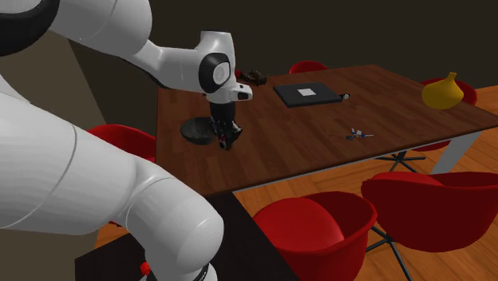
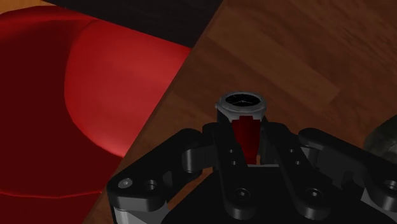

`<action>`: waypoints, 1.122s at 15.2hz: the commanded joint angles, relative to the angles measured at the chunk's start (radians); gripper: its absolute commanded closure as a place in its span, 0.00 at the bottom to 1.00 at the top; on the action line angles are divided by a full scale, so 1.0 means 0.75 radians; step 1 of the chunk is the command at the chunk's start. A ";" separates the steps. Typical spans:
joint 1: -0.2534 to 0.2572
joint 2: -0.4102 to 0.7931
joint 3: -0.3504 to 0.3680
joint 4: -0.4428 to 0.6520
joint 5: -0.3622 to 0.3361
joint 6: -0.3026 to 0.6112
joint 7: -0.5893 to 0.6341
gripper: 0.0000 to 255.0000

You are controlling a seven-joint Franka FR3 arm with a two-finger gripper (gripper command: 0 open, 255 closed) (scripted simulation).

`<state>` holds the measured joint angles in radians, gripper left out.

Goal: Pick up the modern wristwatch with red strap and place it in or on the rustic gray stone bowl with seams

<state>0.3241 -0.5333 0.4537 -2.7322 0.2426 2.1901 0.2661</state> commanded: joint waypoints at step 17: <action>-0.046 0.724 0.378 0.688 -0.357 -0.018 0.629 1.00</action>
<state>0.2868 -0.0399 0.7216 -2.2600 0.0133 2.1823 0.6919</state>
